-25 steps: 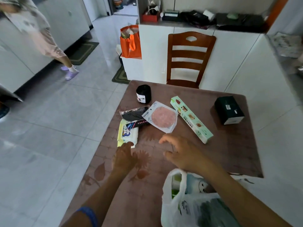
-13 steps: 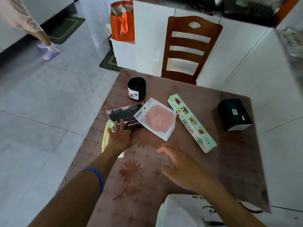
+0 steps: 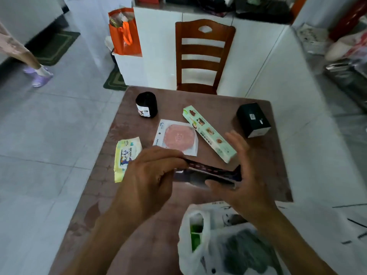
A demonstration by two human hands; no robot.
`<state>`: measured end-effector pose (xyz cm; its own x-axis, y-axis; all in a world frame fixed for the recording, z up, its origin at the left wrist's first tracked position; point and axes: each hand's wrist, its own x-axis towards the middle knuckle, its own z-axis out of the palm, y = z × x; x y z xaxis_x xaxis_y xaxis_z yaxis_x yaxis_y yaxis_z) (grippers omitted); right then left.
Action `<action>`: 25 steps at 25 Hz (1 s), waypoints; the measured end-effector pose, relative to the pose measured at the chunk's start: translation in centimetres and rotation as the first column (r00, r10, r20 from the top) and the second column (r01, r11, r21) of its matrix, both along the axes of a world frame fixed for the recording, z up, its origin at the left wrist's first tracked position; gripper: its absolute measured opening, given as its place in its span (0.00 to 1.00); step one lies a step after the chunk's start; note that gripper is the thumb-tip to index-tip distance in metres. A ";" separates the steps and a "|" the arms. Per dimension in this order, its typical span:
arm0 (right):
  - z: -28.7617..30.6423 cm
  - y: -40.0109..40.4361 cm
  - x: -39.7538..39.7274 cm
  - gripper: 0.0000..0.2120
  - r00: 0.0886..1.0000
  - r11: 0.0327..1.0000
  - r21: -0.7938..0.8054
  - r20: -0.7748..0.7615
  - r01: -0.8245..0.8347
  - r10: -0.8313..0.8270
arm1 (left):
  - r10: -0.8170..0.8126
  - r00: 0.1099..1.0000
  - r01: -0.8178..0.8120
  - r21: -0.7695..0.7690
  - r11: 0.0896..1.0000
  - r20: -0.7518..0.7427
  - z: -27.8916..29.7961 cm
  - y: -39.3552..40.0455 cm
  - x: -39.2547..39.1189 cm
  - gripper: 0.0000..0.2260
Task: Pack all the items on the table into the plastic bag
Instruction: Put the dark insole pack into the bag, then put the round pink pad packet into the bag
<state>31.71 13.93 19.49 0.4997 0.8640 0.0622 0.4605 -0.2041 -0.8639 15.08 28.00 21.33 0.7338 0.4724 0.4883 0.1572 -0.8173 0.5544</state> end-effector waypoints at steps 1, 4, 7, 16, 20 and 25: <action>1.2 -1.5 0.3 0.33 0.999 0.999 -0.008 -0.040 -0.038 0.038 | -0.068 0.998 0.067 -0.010 0.998 -0.002 1.4 -1.4 0.9 0.11; 3.1 -6.3 1.8 0.17 0.992 0.997 -0.068 -0.119 0.028 -0.036 | -0.104 0.994 0.103 -0.035 0.994 -0.034 3.6 -4.9 3.0 0.12; 3.1 -11.8 4.2 0.08 0.875 0.927 -0.065 -0.312 0.369 -0.370 | -0.150 0.982 0.139 -0.103 0.985 -0.112 3.1 -8.2 2.6 0.12; -1.3 -13.5 4.2 0.12 0.944 0.572 -0.771 -0.108 -0.278 0.313 | -0.316 0.926 0.240 -0.326 0.914 -0.204 1.0 -10.4 0.7 0.20; -2.4 -12.0 2.8 0.07 0.984 0.733 -0.680 0.133 0.001 0.122 | -0.222 0.971 0.171 -0.390 0.905 -0.091 1.4 -10.3 0.5 0.17; 0.2 -8.4 0.6 0.08 0.851 0.853 -0.469 0.522 0.227 0.061 | 0.096 0.995 -0.084 -0.323 0.943 0.019 -1.8 -7.9 0.6 0.10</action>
<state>32.30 5.51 19.66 0.5918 0.7998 -0.1003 0.7548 -0.5936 -0.2792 15.64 20.12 19.55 0.6665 0.6715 0.3239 0.1981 -0.5783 0.7914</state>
